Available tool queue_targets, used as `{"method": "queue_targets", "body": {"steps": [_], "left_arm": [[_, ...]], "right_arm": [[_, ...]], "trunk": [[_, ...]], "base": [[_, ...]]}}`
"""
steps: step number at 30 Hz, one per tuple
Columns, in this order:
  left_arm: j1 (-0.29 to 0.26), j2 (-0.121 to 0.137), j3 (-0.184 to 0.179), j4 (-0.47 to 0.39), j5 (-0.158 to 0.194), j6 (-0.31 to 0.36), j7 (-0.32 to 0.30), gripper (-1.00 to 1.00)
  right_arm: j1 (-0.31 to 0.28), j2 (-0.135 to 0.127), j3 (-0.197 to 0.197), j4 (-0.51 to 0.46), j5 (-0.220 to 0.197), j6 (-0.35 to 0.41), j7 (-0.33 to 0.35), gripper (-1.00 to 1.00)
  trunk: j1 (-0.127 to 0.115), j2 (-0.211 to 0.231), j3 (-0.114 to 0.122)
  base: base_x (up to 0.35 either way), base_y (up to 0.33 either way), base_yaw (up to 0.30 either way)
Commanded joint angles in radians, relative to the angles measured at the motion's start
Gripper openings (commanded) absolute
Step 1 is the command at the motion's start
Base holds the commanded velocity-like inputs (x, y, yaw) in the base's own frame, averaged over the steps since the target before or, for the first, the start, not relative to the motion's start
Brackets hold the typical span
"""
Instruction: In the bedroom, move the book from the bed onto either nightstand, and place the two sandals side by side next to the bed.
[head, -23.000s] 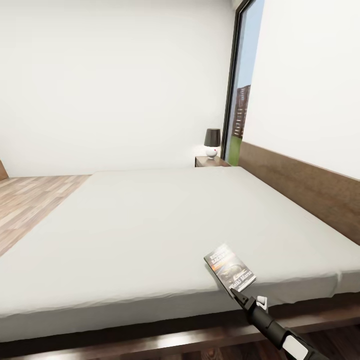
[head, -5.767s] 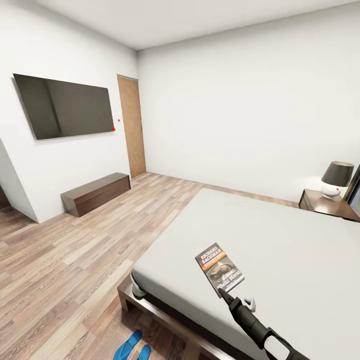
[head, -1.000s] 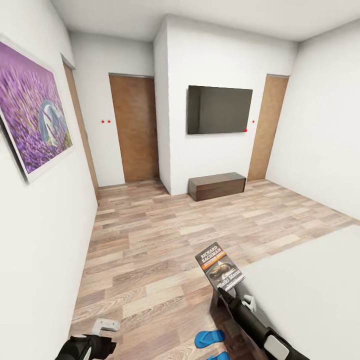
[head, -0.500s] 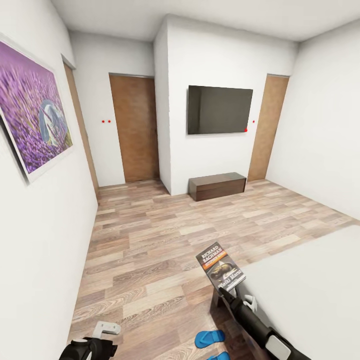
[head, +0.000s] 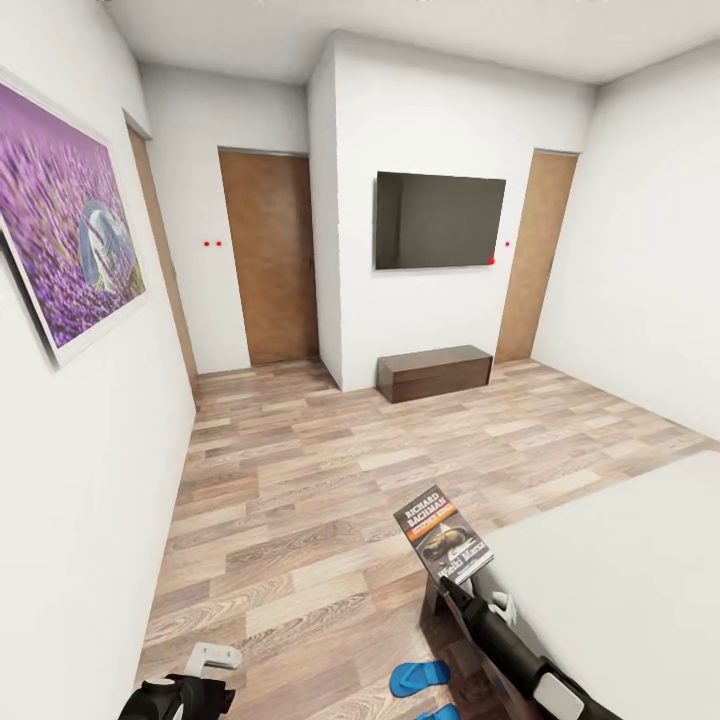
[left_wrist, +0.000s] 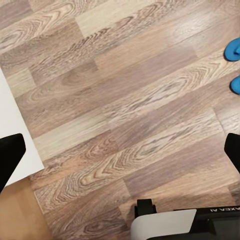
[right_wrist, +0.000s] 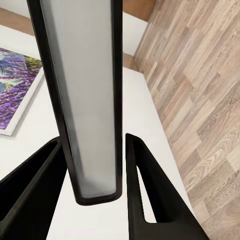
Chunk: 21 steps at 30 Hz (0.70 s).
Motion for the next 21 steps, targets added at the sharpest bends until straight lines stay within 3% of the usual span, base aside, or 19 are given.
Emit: {"method": "queue_targets", "body": {"steps": [1,21], "left_arm": [[0.0,0.0,0.003,-0.002,-0.01,0.004,-0.008,1.0],[0.0,0.0,0.002,0.003,-0.013,-0.014,-0.008,1.0]], "right_arm": [[0.0,-0.001,0.005,0.0,-0.011,0.009,0.003,-1.0],[0.001,-0.002,0.001,0.003,-0.013,0.009,0.003,-1.0]], "trunk": [[0.0,-0.001,0.001],[0.0,-0.001,0.03]], "base": [[0.0,0.0,0.0],[0.0,0.0,0.009]]}}
